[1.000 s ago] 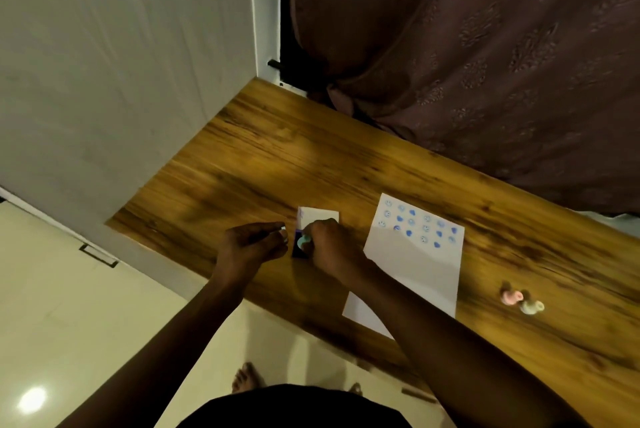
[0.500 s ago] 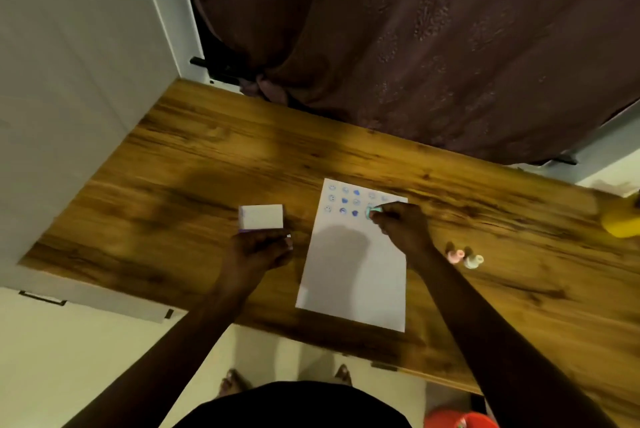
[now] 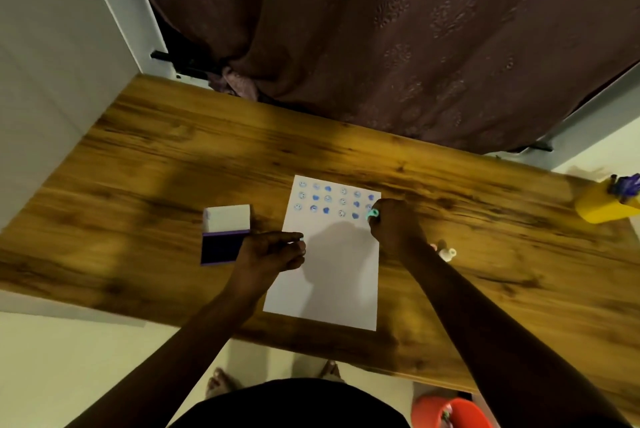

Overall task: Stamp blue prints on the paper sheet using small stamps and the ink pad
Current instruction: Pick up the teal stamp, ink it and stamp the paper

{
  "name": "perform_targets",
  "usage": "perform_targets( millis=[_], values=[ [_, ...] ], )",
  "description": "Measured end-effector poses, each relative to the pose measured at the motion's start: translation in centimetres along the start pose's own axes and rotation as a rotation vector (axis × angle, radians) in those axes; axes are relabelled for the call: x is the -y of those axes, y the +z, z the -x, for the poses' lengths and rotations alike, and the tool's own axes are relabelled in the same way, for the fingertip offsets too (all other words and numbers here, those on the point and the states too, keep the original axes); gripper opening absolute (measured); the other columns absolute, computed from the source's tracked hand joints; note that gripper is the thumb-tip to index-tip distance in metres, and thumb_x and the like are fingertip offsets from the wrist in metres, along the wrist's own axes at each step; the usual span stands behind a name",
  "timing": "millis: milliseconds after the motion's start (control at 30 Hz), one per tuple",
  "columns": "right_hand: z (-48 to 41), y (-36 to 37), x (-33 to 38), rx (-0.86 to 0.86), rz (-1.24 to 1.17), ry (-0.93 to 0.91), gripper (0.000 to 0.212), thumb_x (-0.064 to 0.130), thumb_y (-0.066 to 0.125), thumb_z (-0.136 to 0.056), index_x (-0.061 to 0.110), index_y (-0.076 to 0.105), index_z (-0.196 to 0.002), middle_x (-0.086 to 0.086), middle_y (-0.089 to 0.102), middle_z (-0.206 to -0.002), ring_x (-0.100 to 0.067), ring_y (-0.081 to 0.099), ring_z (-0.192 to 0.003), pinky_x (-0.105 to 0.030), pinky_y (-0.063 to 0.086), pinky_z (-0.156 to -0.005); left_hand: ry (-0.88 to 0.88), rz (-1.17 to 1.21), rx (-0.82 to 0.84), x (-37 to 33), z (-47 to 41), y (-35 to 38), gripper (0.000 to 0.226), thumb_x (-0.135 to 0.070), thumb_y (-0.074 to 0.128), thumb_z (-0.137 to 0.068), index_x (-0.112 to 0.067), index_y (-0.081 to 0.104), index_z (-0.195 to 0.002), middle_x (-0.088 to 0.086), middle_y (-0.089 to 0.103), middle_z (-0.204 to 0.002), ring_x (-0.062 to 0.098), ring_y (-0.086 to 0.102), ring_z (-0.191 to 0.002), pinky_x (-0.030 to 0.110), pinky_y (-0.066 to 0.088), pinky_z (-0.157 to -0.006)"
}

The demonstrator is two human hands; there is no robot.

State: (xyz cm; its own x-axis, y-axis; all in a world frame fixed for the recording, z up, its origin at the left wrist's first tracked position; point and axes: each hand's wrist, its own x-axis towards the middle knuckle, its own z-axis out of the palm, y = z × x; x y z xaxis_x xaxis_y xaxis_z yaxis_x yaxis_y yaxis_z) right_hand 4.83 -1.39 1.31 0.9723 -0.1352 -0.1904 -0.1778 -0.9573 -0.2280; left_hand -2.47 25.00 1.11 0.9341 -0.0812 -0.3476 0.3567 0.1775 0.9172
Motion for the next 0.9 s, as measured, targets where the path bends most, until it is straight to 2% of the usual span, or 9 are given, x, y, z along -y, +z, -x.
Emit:
perform_targets(
  millis=[267, 533, 667, 733, 800, 900],
  values=[
    [-0.2, 0.8, 0.1, -0.002, 0.036, 0.024, 0.038, 0.029, 0.06, -0.1, 0.008, 0.063, -0.131, -0.011, 0.067, -0.129, -0.028, 0.064, -0.116, -0.035, 0.056, -0.096, 0.0, 0.013, -0.008, 0.4, -0.4, 0.3, 0.017, -0.006, 0.073, -0.092, -0.011, 0.076, -0.108, 0.0, 0.082, -0.099, 0.024, 0.08, -0.093, 0.023, 0.062, -0.071],
    [-0.9, 0.0, 1.6, 0.056, 0.117, 0.046, 0.042, 0.027, 0.076, -0.087, 0.011, 0.062, -0.123, -0.011, 0.067, -0.122, -0.027, 0.068, -0.107, -0.033, 0.061, -0.084, -0.016, 0.014, -0.019, 0.3, -0.4, 0.8, 0.025, -0.006, 0.073, -0.092, -0.007, 0.072, -0.117, 0.002, 0.082, -0.099, 0.024, 0.08, -0.093, 0.025, 0.064, -0.071],
    [-1.5, -0.1, 1.2, 0.058, 0.076, 0.066, 0.041, 0.028, 0.076, -0.088, 0.011, 0.061, -0.122, -0.01, 0.067, -0.122, -0.026, 0.068, -0.103, -0.028, 0.057, -0.076, -0.01, -0.008, -0.029, -0.6, 0.0, 1.1, 0.023, -0.009, 0.075, -0.091, -0.006, 0.075, -0.114, 0.01, 0.081, -0.104, 0.027, 0.08, -0.093, 0.025, 0.063, -0.072],
    [-2.0, -0.3, 0.6, 0.082, 0.033, 0.084, 0.041, 0.032, 0.074, -0.09, 0.009, 0.062, -0.122, -0.01, 0.068, -0.121, -0.026, 0.068, -0.102, -0.025, 0.05, -0.07, 0.012, -0.011, -0.03, -1.1, 0.3, 1.2, 0.023, -0.009, 0.075, -0.091, -0.006, 0.076, -0.113, 0.011, 0.081, -0.105, 0.027, 0.08, -0.093, 0.025, 0.063, -0.072],
    [-2.3, -0.9, -0.4, 0.098, -0.067, 0.108, 0.041, 0.035, 0.074, -0.09, 0.007, 0.068, -0.12, -0.01, 0.07, -0.119, -0.026, 0.068, -0.102, -0.026, 0.049, -0.072, 0.016, -0.028, -0.02, -1.6, 0.5, 1.3, 0.024, -0.009, 0.075, -0.091, -0.005, 0.076, -0.114, 0.012, 0.08, -0.107, 0.027, 0.08, -0.093, 0.024, 0.063, -0.073],
    [-1.4, -2.2, -1.9, -0.015, -0.402, 0.185, 0.03, 0.031, 0.078, -0.087, 0.011, 0.078, -0.109, -0.008, 0.077, -0.1, -0.022, 0.07, -0.088, -0.025, 0.047, -0.068, 0.019, -0.05, -0.001, -2.0, 0.6, 1.5, 0.027, -0.009, 0.076, -0.09, -0.005, 0.075, -0.117, 0.012, 0.078, -0.113, 0.027, 0.079, -0.097, 0.024, 0.064, -0.075]
  ],
)
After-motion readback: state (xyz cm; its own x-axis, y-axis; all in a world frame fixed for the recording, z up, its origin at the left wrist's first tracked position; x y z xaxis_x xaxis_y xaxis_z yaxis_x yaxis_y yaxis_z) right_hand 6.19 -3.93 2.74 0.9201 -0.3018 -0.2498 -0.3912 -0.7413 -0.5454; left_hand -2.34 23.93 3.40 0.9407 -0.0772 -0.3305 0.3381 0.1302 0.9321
